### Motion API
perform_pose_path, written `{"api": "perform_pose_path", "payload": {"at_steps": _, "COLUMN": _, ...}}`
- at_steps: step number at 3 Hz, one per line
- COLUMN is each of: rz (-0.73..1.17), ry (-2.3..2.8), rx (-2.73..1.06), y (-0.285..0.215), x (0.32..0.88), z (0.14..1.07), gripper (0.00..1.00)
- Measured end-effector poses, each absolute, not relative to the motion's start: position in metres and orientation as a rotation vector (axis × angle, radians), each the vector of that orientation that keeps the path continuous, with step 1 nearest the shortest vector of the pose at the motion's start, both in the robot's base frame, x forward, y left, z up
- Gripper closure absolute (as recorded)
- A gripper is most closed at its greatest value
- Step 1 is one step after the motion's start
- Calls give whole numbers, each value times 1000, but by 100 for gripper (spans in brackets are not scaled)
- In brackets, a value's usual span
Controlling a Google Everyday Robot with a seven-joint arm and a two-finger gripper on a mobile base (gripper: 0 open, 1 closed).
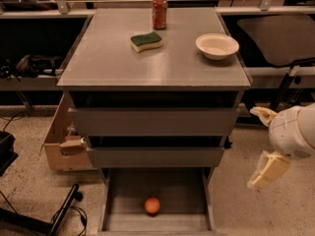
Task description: Pick orange from bottom drawer and place on counter
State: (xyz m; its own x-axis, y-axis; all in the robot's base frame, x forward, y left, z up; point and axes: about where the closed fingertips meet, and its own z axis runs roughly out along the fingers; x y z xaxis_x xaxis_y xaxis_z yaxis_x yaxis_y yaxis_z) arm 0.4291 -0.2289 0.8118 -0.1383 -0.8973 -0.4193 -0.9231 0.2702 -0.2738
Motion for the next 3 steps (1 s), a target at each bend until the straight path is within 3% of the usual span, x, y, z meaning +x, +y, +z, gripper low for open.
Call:
{"api": "perform_pose_path", "payload": {"at_steps": 1, "rz": 88, "ry": 2017, "rx": -1594, "y": -234, "x": 453, "z": 752, "gripper": 0}}
{"api": "perform_pose_path", "payload": {"at_steps": 3, "rz": 135, "ry": 2051, "rx": -1546, "y": -239, "x": 464, "z": 719, "gripper": 0}}
